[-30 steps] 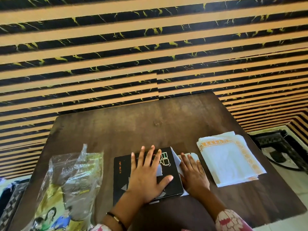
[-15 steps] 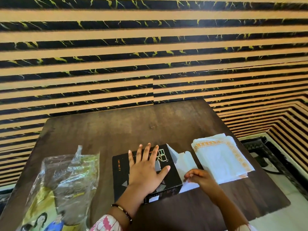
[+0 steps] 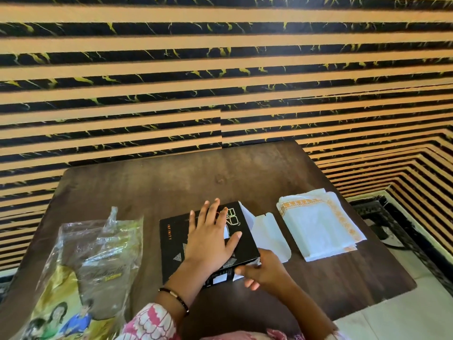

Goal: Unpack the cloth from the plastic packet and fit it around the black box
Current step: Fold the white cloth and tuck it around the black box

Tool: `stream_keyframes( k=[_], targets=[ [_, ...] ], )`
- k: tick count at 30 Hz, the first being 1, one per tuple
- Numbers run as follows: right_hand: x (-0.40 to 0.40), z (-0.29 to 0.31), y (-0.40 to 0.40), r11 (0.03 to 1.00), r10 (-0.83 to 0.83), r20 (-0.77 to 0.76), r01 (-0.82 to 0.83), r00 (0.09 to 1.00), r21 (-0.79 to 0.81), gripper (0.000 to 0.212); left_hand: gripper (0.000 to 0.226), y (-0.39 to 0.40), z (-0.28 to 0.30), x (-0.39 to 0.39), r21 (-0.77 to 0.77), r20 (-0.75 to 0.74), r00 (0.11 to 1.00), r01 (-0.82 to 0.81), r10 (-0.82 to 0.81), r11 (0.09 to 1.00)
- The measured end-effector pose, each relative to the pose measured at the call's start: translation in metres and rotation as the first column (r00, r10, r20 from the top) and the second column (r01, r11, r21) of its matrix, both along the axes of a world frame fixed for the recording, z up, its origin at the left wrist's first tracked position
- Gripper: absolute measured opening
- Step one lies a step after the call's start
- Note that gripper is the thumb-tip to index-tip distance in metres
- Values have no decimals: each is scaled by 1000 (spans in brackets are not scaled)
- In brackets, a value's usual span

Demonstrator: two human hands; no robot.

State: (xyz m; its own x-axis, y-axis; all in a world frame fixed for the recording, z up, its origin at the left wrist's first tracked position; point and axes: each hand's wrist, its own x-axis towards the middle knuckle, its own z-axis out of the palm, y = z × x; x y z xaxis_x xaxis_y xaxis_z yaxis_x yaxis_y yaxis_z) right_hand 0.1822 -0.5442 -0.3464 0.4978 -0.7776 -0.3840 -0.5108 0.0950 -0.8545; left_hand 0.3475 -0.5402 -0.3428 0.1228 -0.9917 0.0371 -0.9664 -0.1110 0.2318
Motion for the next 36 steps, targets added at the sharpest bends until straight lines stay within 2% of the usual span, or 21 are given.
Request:
stream_keyframes(
  k=[2, 4, 5, 7, 10, 14, 17, 25, 28, 31, 36],
  targets=[
    [5, -2, 2, 999, -36, -31, 36, 999, -12, 30, 65, 6, 0, -5, 2, 22, 999, -35, 35, 999],
    [5, -6, 3, 1000, -9, -59, 7, 998, -31, 42, 75, 11, -1, -14, 32, -5, 997, -76, 77, 997],
    [5, -8, 3, 999, 4, -73, -6, 997, -36, 40, 85, 13, -2, -18, 43, -9, 998, -65, 66, 997],
    [3, -11, 0, 998, 48, -103, -53, 994, -46, 24, 100, 14, -4, -20, 59, 8, 1000, -13, 12, 998],
    [-1, -9, -5, 984, 175, -115, -176, 978, 6, 18, 103, 13, -6, -9, 84, 32, 996, 78, -81, 993],
    [-7, -6, -11, 941, 299, -6, -294, 954, 169, 12, 110, 13, -5, 1, 124, 49, 982, 174, -181, 977],
    [-12, 0, -18, 919, 308, 65, -315, 949, 237, 7, 118, 12, -5, 0, 138, 48, 980, 186, -194, 973],
    [-11, -11, -24, 948, 312, -137, -298, 940, 114, 10, 113, 10, -4, -2, 133, 29, 988, 150, -155, 980],
    [-18, -8, -34, 971, 228, -127, -216, 965, 101, 6, 115, 11, -4, -3, 130, 16, 988, 150, -153, 980],
    [-16, -4, -50, 992, 101, -113, -92, 988, 85, 27, 115, 12, -5, -2, 118, 23, 988, 147, -151, 982],
    [3, -6, -69, 987, -96, -5, 96, 995, 129, 39, 112, 12, -6, -2, 125, 15, 986, 163, -166, 979]
  ],
)
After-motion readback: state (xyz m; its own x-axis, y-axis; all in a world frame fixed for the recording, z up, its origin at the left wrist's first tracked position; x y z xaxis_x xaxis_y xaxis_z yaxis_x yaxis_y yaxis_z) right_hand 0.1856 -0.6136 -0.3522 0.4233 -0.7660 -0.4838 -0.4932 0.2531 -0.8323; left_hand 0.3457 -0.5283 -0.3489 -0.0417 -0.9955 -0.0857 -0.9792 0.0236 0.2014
